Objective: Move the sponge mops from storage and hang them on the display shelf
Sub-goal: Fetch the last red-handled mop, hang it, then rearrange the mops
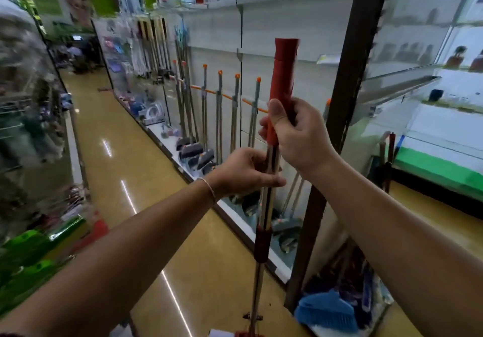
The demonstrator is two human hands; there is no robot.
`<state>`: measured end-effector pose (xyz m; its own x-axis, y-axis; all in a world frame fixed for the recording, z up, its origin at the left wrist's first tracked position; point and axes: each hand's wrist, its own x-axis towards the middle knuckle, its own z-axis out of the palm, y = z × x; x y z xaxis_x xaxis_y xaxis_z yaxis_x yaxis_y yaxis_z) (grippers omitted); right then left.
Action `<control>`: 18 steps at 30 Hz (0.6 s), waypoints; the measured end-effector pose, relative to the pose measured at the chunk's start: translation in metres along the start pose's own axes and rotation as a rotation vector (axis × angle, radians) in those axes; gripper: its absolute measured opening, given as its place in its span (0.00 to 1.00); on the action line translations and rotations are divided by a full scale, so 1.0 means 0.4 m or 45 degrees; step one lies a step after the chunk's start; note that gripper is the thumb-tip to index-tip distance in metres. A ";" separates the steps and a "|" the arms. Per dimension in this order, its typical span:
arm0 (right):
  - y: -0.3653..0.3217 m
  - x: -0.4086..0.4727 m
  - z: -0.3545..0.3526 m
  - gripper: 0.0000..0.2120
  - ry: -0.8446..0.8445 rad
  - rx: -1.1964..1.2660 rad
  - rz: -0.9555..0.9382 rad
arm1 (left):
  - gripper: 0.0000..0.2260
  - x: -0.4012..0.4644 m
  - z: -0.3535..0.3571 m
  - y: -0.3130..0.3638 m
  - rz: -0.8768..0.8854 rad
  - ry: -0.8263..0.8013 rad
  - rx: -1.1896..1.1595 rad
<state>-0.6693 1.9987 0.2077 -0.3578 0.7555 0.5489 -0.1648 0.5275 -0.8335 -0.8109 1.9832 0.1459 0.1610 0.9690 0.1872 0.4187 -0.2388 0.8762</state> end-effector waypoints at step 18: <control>0.352 0.607 0.386 0.07 -0.142 0.005 -0.104 | 0.19 0.330 -0.585 -0.362 -0.067 0.210 0.083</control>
<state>-0.9213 2.1965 0.2135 -0.4429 0.6618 0.6048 -0.2015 0.5839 -0.7865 -1.0593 2.1603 0.1476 -0.0092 0.9762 0.2166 0.4803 -0.1857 0.8572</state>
